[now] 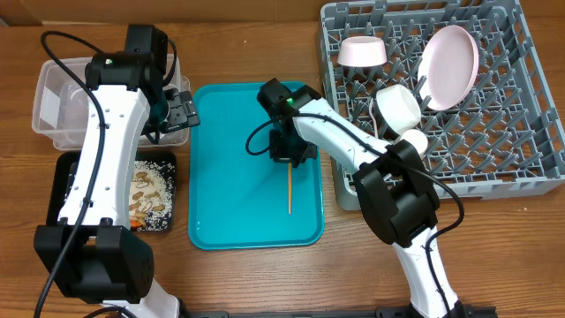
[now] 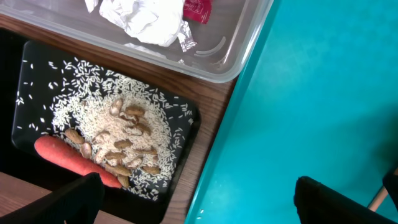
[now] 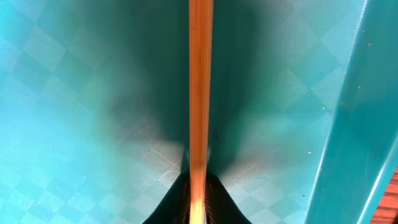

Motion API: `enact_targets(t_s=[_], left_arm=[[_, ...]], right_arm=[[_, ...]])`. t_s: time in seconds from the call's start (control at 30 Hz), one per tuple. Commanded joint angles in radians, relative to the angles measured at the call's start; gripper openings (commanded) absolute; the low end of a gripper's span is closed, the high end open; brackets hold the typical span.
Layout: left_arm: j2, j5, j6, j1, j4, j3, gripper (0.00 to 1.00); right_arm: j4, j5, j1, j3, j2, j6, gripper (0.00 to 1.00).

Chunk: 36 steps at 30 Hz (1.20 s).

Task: Sort waste into correct bins and load items into the dishwasher
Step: 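Lift the wooden stick and carry it over the dish rack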

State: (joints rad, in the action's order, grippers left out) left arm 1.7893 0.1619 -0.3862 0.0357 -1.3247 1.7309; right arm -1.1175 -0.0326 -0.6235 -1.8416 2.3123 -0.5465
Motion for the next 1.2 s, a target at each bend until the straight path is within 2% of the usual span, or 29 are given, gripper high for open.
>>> enact_targets(t_s=[0.0, 0.13, 0.47, 0.6, 1.03, 1.17], left_arm=[[-0.031, 0.013, -0.011, 0.0, -0.002, 0.024, 1.0], [-0.031, 0.013, -0.01, 0.0, -0.003, 0.024, 1.0], [-0.031, 0.013, -0.011, 0.0, -0.003, 0.024, 1.0], [-0.031, 0.013, -0.01, 0.0, -0.003, 0.024, 1.0], [-0.031, 0.013, -0.011, 0.0, -0.002, 0.024, 1.0], [-0.031, 0.013, -0.011, 0.0, -0.002, 0.024, 1.0]], right_arm=[[0.009, 0.012, -0.008, 0.035, 0.021, -0.001, 0.09], [0.009, 0.012, -0.008, 0.035, 0.021, -0.001, 0.04], [-0.039, 0.012, 0.013, -0.03, 0.02, 0.0, 0.04], [-0.093, 0.012, 0.027, -0.112, 0.018, 0.014, 0.04], [-0.363, 0.017, 0.053, -0.481, 0.005, 0.212, 0.04], [-0.437, 0.094, 0.091, -0.555, 0.003, 0.218, 0.04]])
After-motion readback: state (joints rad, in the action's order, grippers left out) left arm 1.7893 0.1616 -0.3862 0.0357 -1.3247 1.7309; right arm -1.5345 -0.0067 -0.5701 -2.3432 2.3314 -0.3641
